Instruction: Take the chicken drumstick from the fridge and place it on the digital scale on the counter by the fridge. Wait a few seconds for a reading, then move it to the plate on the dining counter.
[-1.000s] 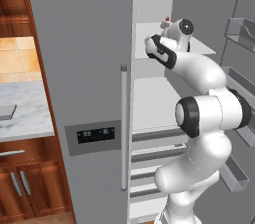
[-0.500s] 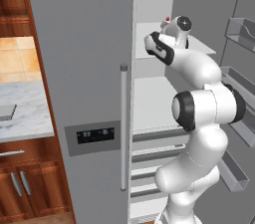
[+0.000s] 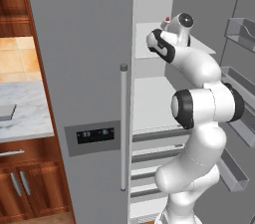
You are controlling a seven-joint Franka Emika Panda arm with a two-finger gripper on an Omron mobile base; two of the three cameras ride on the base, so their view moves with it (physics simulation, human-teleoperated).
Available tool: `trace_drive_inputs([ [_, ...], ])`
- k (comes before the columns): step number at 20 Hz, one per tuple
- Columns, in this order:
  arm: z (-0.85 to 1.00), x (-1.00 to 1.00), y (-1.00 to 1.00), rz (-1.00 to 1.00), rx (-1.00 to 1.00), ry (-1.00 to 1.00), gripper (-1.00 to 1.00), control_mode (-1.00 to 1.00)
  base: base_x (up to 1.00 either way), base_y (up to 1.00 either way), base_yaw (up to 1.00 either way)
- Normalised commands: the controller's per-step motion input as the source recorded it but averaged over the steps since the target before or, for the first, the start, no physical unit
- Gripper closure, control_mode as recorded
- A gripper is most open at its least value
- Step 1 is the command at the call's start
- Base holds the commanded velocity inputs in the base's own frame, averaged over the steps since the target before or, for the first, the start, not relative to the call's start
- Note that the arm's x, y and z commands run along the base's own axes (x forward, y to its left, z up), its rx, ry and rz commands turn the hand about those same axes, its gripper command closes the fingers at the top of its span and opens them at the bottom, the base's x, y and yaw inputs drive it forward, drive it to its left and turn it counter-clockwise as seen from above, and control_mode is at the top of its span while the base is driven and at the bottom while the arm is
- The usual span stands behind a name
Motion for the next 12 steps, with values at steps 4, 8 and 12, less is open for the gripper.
trace_drive_inputs([
  [4, -0.27, 0.00, 0.00, 0.00, 0.03, 0.00, 1.00, -1.00, 0.00, 0.00, 0.00],
  [8, -0.03, -0.13, 0.10, 0.00, 0.09, 0.01, 1.00, -1.00, 0.00, 0.00, 0.00],
  [12, 0.27, -0.85, 0.12, -0.05, 0.06, -0.04, 1.00, -1.00, 0.00, 0.00, 0.00],
])
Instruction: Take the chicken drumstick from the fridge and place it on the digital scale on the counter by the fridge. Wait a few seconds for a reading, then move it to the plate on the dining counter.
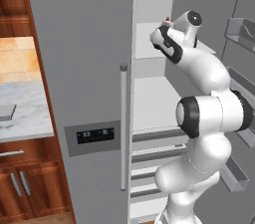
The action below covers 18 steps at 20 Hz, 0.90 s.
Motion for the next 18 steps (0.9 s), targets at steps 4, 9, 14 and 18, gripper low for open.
trace_drive_inputs([
  [4, 0.56, -1.00, 0.00, -0.13, 0.02, -0.03, 1.00, -1.00, 0.00, 0.00, 0.00],
  [9, 0.38, -1.00, 0.05, -0.13, 0.00, 0.00, 1.00, -1.00, 0.00, 0.00, 0.00],
  [14, 0.01, -1.00, 0.15, -0.13, 0.00, 0.05, 1.00, -1.00, 0.00, 0.00, 0.00],
  [18, -0.29, -1.00, 0.13, -0.07, 0.00, 0.09, 1.00, -1.00, 0.00, 0.00, 0.00],
])
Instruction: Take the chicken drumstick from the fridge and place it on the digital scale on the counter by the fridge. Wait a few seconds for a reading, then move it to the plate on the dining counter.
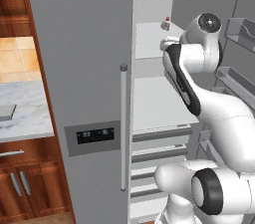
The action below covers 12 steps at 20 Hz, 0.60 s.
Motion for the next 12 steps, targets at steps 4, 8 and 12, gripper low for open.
trace_drive_inputs([
  [4, -0.55, -1.00, 0.08, 0.00, -0.02, 0.08, 1.00, -1.00, 0.00, 0.00, 0.00],
  [8, -0.60, -0.77, 0.16, 0.00, -0.02, 0.12, 1.00, -1.00, 0.00, 0.00, 0.00],
  [12, -0.53, -0.41, 0.12, 0.00, 0.00, 0.13, 1.00, -1.00, 0.00, 0.00, 0.00],
])
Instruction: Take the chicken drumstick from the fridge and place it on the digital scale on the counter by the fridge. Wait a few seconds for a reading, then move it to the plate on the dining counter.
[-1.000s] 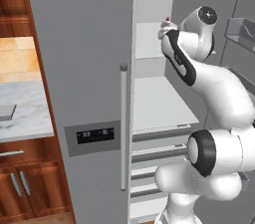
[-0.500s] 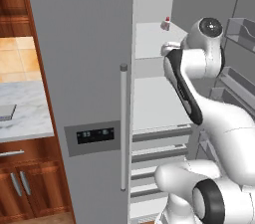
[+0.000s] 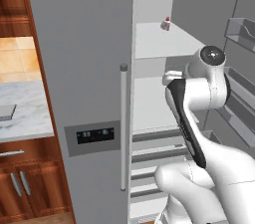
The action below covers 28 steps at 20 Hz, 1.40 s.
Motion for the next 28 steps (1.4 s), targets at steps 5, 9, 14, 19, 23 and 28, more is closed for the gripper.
trace_drive_inputs([
  [5, -0.31, -0.05, 0.03, 0.00, 0.00, 0.07, 1.00, -1.00, 0.00, 0.00, 0.00],
  [9, -0.16, -0.08, 0.00, 0.00, 0.00, 0.02, 1.00, -1.00, 0.00, 0.00, 0.00],
  [14, -0.22, -0.16, 0.02, 0.00, 0.00, 0.02, 1.00, -1.00, 0.00, 0.00, 0.00],
  [19, -0.24, -0.38, 0.14, 0.00, 0.00, 0.01, 1.00, -1.00, 0.00, 0.00, 0.00],
  [23, 0.00, 0.00, 0.00, 0.00, 0.00, 0.00, 1.00, 1.00, -0.88, 0.37, 0.00],
  [28, 0.00, 0.00, 0.00, 0.00, 0.00, 0.00, 1.00, 1.00, -0.84, 0.94, 0.00],
])
